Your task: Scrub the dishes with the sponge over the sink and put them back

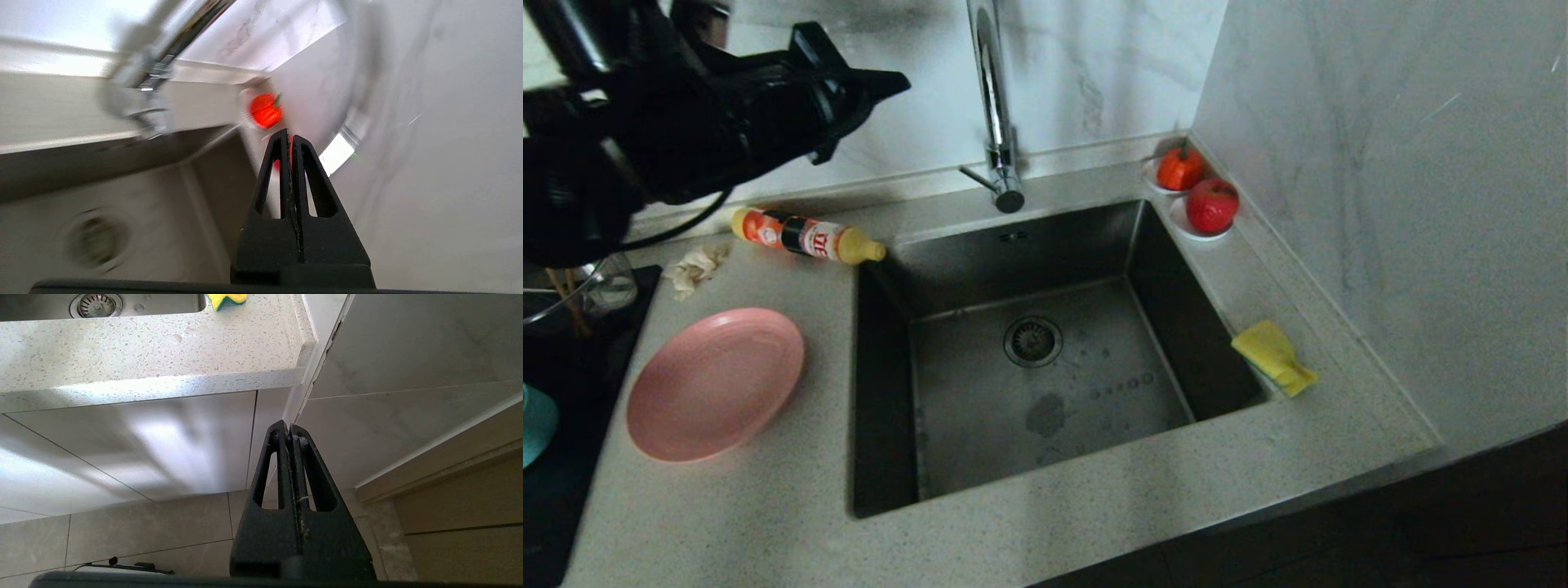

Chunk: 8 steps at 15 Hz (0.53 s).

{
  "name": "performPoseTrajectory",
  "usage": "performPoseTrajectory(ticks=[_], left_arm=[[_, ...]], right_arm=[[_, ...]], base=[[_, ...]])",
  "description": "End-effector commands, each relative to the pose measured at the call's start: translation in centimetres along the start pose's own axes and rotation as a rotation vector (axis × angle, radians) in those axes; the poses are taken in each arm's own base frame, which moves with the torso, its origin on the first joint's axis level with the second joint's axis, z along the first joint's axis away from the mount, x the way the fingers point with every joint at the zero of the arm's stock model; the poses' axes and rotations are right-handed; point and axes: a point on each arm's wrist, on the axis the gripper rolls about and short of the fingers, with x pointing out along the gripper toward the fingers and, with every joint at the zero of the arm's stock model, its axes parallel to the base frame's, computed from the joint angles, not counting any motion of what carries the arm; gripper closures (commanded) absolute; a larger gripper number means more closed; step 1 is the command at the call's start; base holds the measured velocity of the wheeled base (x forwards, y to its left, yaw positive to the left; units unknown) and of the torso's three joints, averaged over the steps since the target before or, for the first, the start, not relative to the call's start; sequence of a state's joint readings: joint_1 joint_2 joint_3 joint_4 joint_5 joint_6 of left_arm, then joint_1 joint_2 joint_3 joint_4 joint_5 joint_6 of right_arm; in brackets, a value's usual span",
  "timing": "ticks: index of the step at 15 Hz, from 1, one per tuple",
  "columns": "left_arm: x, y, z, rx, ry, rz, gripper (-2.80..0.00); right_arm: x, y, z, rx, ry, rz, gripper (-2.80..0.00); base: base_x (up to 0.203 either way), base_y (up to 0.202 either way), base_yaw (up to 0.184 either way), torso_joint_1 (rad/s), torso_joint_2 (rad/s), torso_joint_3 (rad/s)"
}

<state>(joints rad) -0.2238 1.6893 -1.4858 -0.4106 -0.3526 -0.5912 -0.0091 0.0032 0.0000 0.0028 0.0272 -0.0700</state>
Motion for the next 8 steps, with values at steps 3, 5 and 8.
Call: performPoseTrajectory(ticks=[3, 5, 8], left_arm=[[-13.6, -5.8, 1.5, 0.317, -0.05, 0.201, 0.0], [-18.6, -6.9, 0.0, 0.407, -0.063, 0.26, 0.0], [-25.3, -7.6, -3.6, 0.511, -0.078, 0.353, 0.0]], right_arm=[[0.0, 0.0, 0.0, -0.001, 0.002, 0.0, 0.0], [0.0, 0.0, 0.0, -0.001, 0.002, 0.0, 0.0], [0.0, 0.0, 0.0, -0.001, 0.002, 0.0, 0.0]], base=[[0.0, 0.0, 0.0, 0.0, 0.0, 0.0], [0.0, 0.0, 0.0, 0.0, 0.0, 0.0], [0.0, 0.0, 0.0, 0.0, 0.0, 0.0]])
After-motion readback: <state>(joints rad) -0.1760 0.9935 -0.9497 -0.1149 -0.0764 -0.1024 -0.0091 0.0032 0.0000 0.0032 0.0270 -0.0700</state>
